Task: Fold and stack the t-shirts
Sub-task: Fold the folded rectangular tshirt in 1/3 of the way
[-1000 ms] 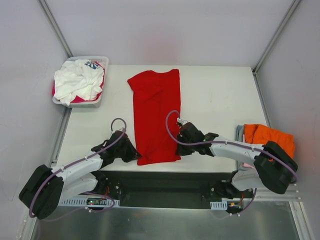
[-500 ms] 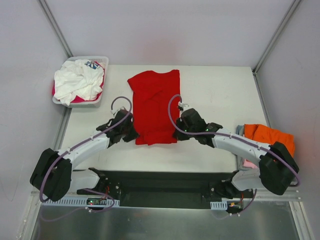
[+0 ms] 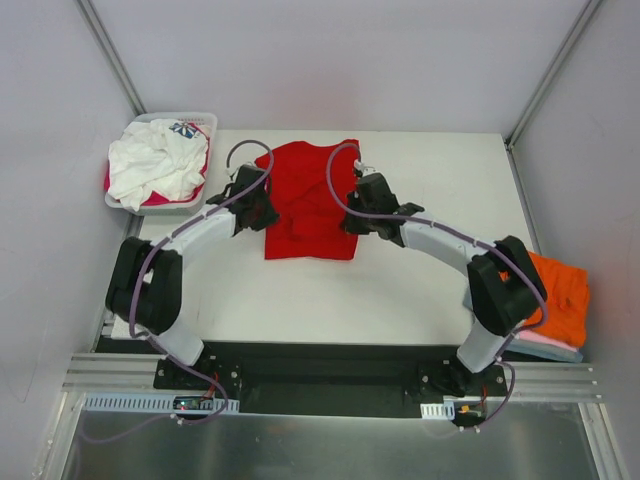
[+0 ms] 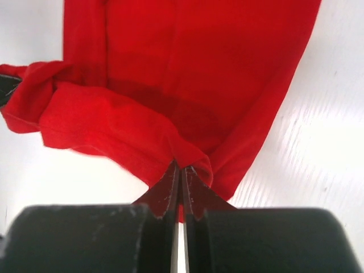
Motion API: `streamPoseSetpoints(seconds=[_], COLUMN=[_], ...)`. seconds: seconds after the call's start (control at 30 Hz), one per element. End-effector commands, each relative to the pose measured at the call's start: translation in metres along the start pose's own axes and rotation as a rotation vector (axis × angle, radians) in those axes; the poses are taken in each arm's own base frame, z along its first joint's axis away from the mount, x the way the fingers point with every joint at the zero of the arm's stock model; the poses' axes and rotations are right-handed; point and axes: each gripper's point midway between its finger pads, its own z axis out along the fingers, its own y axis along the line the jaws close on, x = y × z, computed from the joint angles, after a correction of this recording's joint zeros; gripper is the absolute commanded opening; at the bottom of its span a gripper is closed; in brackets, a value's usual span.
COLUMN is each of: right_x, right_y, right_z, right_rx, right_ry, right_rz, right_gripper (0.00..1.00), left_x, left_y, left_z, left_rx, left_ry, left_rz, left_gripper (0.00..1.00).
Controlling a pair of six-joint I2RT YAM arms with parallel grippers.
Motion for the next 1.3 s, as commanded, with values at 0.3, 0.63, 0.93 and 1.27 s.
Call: streamPoseSetpoints(seconds=[0.3,0.63,0.93,1.27], right_x=[-0.074,-0.049,-0.002,0.006], right_y=[-0.024,-0.015,0.004,0.000], right_z=[0.064,0.014,0.036,0.068], right_rx=[0.045,0.114,0.052,0.068], right_ry=[-0.047,-0.012,0.099,0.147], right_rz=[0.034,-0.110,-0.123,-0.129], right_gripper=[0.54,0.43,0.14,0.13], left_x=[-0.069,-0.050,0.018,0.020], left_y=[-0.023,-0.012,-0.019,-0.023], left_z=[0.069,0.008,0.019,0.054], left_rx=[-0.012,0.048,0.177,0.157], left_ry=[-0.032,-0.026,0.189,0.230], left_rz=[0.047,0.191,0.195,0.176], left_gripper=[0.25,0.45,0.17,0.15])
